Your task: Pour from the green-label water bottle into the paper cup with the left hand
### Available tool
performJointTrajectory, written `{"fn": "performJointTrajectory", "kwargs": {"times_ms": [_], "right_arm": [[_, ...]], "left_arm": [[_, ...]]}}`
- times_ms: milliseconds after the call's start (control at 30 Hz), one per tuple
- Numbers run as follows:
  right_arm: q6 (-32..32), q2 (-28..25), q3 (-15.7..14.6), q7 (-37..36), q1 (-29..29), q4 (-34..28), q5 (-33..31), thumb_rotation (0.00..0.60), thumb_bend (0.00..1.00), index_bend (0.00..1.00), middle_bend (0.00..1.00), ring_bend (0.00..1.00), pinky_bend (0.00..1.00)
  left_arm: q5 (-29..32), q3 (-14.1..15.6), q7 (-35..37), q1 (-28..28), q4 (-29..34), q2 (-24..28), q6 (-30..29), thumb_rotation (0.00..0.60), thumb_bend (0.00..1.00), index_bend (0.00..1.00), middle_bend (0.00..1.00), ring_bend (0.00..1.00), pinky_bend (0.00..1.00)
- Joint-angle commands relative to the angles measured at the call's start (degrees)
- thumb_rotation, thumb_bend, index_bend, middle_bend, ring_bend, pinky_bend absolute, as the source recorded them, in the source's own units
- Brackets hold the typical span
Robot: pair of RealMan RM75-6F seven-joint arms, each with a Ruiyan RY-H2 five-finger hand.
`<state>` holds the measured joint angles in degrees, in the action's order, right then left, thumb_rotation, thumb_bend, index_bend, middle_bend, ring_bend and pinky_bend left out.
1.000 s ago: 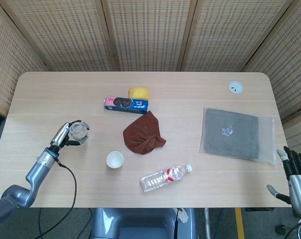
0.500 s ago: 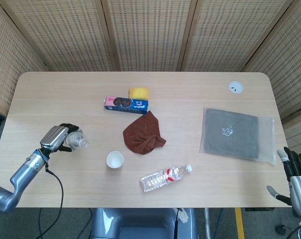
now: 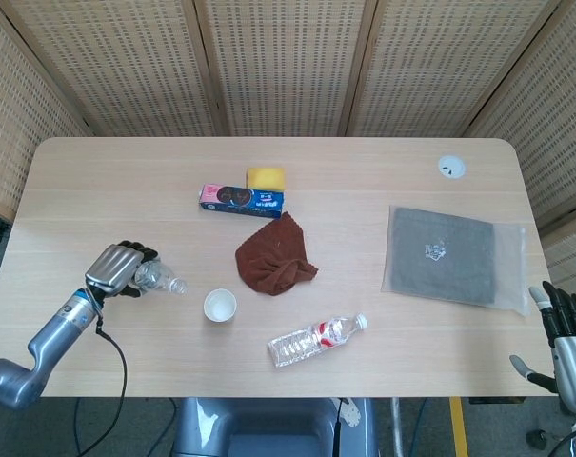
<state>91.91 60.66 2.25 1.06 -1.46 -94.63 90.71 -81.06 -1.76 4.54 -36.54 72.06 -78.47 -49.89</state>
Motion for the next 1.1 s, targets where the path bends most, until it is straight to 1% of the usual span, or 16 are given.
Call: {"fn": "performJointTrajectory", "kwargs": {"times_ms": [33, 267, 567, 667, 933, 1100], "right_arm": [[0.04, -0.05, 0.05, -0.11, -0.02, 0.02, -0.1, 0.6, 0.0, 0.0, 0.0, 0.0, 0.0], [-0.12, -0.15, 0.16, -0.64, 0.01, 0.25, -0.44, 0.6, 0.0, 0.0, 0.0, 0.0, 0.0], [-0.02, -0.27, 0.17, -0.94, -0.04, 0.24, -0.42, 0.6, 0.0, 0.0, 0.0, 0.0, 0.0], [0.02, -0.3, 0.16, -1.07, -0.06, 0.22, -0.4, 0.6, 0.0, 0.0, 0.0, 0.0, 0.0], [0.02, -0.36, 0.19, -1.14, -0.05, 0.25, -0.43, 0.6, 0.0, 0.0, 0.0, 0.0, 0.0], [0.0, -0.35, 0.19, -1.13, -0.05, 0.23, -0.44, 0.6, 0.0, 0.0, 0.0, 0.0, 0.0]], "left_arm": [[2.93, -0.92, -5.33, -1.03, 1.15, -1.47, 1.78, 0.6, 0.57, 0.59, 0.48, 0.3, 0.29], [6.44, -1.01, -13.71, -1.77, 1.66, -3.12, 3.05, 0.6, 0.57, 0.59, 0.48, 0.3, 0.29], [9.84, -0.98, -23.69, -2.47, 3.09, -3.34, 2.5, 0.6, 0.57, 0.59, 0.48, 0.3, 0.3], [11.2, -1.15, -26.1, -2.62, 3.77, -3.29, 2.25, 0.6, 0.57, 0.59, 0.48, 0.3, 0.3], [12.45, -0.79, -32.1, -3.08, 3.85, -3.76, 0.94, 0.6, 0.57, 0.59, 0.48, 0.3, 0.3], [13.58, -0.73, -34.72, -3.23, 3.91, -4.3, 0.4, 0.6, 0.57, 0.59, 0.48, 0.3, 0.3]]}}
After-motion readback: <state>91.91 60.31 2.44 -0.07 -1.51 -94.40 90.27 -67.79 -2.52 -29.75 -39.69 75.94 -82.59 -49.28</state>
